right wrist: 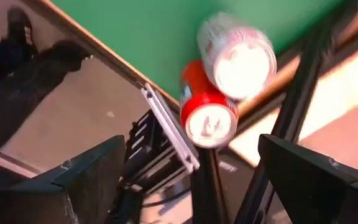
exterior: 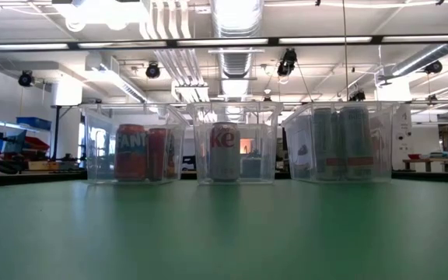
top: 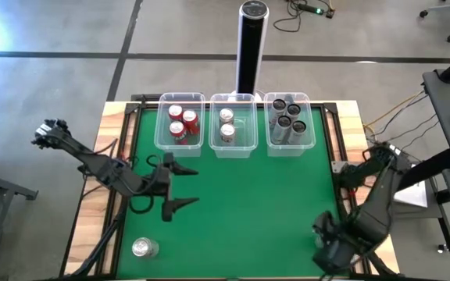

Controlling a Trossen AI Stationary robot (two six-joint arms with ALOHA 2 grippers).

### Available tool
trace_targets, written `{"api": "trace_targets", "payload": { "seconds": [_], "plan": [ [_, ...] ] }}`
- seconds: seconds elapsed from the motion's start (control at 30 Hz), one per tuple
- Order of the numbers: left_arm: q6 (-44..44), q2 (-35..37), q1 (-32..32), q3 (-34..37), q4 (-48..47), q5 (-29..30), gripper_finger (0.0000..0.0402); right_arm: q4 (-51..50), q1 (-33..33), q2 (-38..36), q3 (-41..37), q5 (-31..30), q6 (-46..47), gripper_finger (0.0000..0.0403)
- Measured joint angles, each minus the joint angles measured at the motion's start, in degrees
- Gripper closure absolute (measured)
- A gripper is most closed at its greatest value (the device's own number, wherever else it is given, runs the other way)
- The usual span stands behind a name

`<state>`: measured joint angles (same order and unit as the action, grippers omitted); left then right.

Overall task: Sort soda cans
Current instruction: Put the orange can into the top left transparent bin

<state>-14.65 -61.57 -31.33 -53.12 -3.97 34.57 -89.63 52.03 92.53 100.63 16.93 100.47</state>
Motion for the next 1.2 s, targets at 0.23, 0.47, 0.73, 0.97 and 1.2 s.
{"api": "trace_targets", "payload": {
  "seconds": [0.23, 0.47, 0.73, 0.97, 1.2],
  "plan": [
    [-1.5, -0.8, 0.0, 1.3, 6.3, -1.0, 0.0041, 0.6, 4.1, -1.4, -3.1, -0.4, 9.0, 0.0035],
    [-1.1, -1.1, 0.0, 1.3, 11.0, -5.6, 0.0041, 8.1, 1.7, -3.4, -12.3, 7.2, 7.9, 0.0035],
    [-3.8, -2.9, 0.0, 1.3, 12.1, -9.2, 0.0041, 23.4, 1.2, -9.7, -27.7, 9.0, 12.5, 0.0035],
    [-7.6, -5.2, -0.7, 1.3, 12.2, -10.2, 0.0041, 27.0, 1.2, -9.4, -32.1, 12.1, 10.3, 0.0035],
    [-8.2, -5.9, -1.2, 1.3, 12.1, -10.2, 0.0041, 33.5, 1.2, -8.5, -37.9, 16.2, 9.6, 0.0035]
  ]
}}
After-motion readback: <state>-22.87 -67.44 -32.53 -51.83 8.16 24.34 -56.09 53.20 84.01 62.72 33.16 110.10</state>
